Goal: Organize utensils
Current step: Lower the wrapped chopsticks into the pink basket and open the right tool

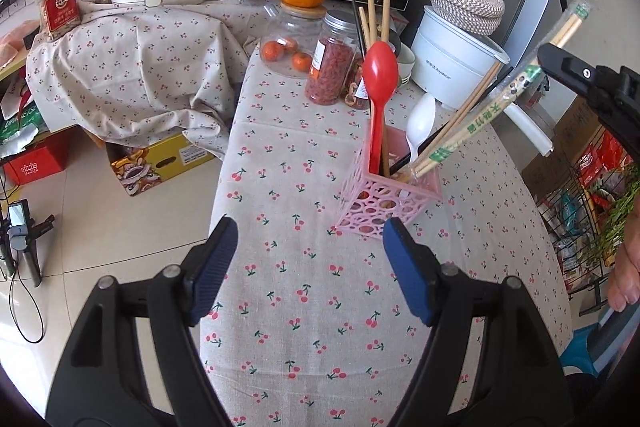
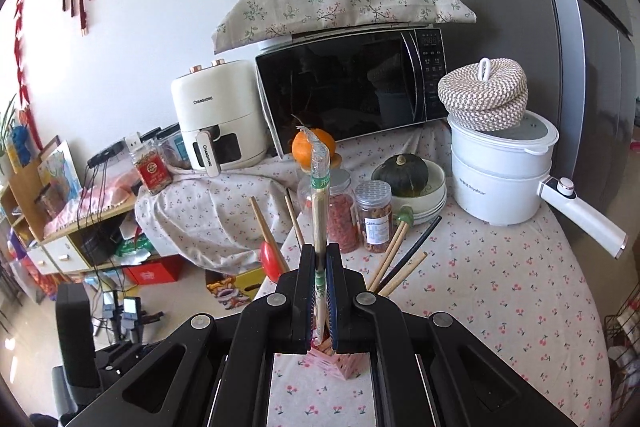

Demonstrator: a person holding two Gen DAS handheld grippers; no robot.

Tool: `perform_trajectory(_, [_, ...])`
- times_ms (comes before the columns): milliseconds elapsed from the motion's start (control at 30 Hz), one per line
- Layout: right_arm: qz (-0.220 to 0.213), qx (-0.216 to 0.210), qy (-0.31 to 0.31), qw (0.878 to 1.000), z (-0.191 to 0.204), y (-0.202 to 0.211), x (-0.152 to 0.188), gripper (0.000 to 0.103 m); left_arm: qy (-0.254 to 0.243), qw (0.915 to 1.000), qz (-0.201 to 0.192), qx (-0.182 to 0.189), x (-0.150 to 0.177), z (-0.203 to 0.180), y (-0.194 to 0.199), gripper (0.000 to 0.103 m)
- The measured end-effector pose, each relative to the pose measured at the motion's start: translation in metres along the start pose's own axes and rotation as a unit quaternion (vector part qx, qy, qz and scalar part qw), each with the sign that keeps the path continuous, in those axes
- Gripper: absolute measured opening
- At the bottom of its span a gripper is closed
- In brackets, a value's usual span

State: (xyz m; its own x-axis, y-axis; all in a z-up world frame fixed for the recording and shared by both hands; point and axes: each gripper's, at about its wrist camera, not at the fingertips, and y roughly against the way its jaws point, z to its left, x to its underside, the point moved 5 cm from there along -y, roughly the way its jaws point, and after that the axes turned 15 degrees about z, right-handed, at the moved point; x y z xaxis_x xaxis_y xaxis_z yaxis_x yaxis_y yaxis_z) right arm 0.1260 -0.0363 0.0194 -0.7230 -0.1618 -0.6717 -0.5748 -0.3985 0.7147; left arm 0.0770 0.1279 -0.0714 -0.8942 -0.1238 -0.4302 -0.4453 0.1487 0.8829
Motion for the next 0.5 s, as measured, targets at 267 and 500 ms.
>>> perform_trajectory(267, [0.055, -0.001, 0.003, 0.998, -0.001, -0.051, 0.005, 0.005, -0.007, 0.9999, 0.008, 0.011, -0.001, -0.001, -0.001, 0.076])
perform_trajectory(500, [0.092, -0.011, -0.011, 0.996, -0.012, -0.079, 0.009, 0.011, -0.01, 0.9998, 0.013, 0.009, -0.001, -0.003, -0.003, 0.076])
